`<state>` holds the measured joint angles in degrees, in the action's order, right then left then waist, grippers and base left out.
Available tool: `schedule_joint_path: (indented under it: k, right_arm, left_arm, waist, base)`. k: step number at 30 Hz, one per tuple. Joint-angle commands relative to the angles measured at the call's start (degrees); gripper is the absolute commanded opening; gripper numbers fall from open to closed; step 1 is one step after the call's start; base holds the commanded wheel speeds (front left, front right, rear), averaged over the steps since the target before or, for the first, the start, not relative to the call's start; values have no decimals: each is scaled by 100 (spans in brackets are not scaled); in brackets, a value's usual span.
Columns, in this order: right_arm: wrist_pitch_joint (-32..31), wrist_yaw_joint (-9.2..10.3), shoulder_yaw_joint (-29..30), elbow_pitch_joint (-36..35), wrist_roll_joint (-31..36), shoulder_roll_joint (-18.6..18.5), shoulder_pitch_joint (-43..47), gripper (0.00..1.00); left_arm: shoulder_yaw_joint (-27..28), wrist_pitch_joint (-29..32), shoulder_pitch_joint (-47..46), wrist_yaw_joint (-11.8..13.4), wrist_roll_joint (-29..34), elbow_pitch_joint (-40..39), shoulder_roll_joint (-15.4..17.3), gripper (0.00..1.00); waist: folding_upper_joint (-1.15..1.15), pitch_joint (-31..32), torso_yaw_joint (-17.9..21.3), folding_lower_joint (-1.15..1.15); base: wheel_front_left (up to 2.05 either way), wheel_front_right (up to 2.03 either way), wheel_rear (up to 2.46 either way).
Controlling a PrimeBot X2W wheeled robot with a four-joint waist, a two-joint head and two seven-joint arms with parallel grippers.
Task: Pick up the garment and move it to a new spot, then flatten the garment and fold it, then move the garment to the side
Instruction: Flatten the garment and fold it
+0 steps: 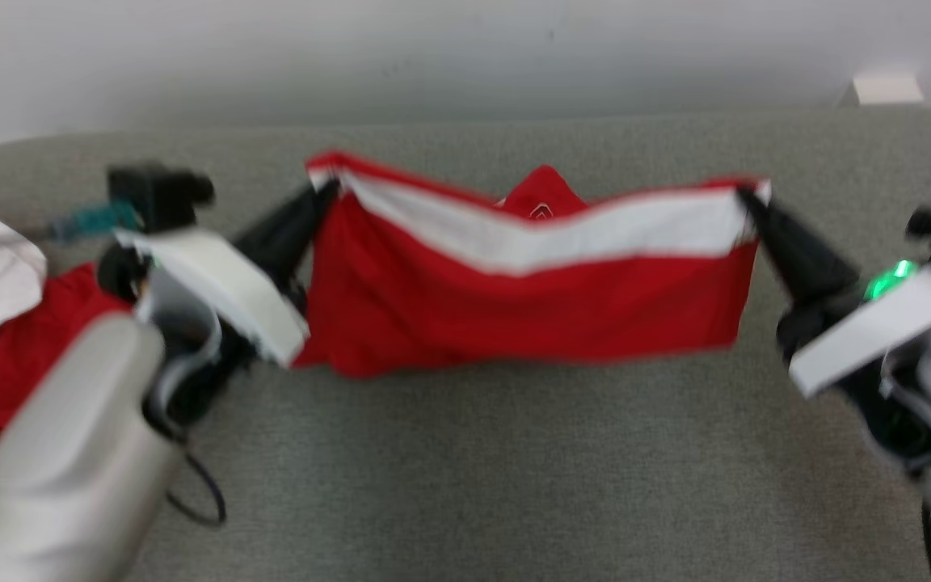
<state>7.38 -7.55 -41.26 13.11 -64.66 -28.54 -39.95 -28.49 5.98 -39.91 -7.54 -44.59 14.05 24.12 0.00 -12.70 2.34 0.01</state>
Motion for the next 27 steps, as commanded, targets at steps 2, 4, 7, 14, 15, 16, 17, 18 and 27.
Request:
schedule_joint_path:
  k: [2, 4, 7, 14, 15, 16, 17, 18, 27]
  right_arm:
    - [-46, 11, 61, 300, -212, 74, -852, 0]
    - [49, 11, 144, 596, -317, 194, -1501, 0]
    - [188, 12, 224, 1017, -429, 348, -2347, 0]
    - [452, 12, 353, 1683, -522, 425, -3861, 0]
    - [508, 12, 349, 1782, -478, 398, -4076, 0]
    - [552, 12, 357, 1862, -458, 376, -4265, 0]
    - [595, 12, 375, 1938, -451, 362, -4444, 0]
    - [639, 12, 401, 2010, -434, 326, -4622, 0]
    - [547, 13, -66, 2249, -523, -75, -5243, 0]
  left_arm:
    - [13, 26, -846, 12, -260, 471, 11, 0]
    - [40, 49, -1419, 13, -483, 837, -12, 0]
    - [201, -1, -2291, 12, -831, 1385, -148, 0]
    - [145, -122, -3886, 13, -917, 2299, -291, 0]
    - [110, -153, -4114, 13, -930, 2425, -324, 0]
    - [79, -199, -4311, 13, -947, 2532, -357, 0]
    - [57, -227, -4484, 14, -983, 2646, -389, 0]
    - [25, -240, -4651, 14, -1003, 2755, -417, 0]
    - [-527, -115, -5037, 14, -1346, 3346, -755, 0]
  waist:
    - [0, -626, 141, -1]
    - [0, -820, 226, -1]
    - [0, -1068, 261, -1]
    - [0, -1432, 287, -1]
    - [0, -1464, 280, -1]
    - [0, -1482, 278, -1]
    - [0, -1493, 278, -1]
    - [0, -1502, 276, -1]
    - [0, -1514, 248, -1]
  base:
    - [0, 0, 0]
    - [0, 0, 0]
    - [0, 0, 0]
    - [0, 0, 0]
    - [0, 0, 0]
    - [0, 0, 0]
    - [0, 0, 0]
    - [0, 0, 0]
    - [0, 0, 0]
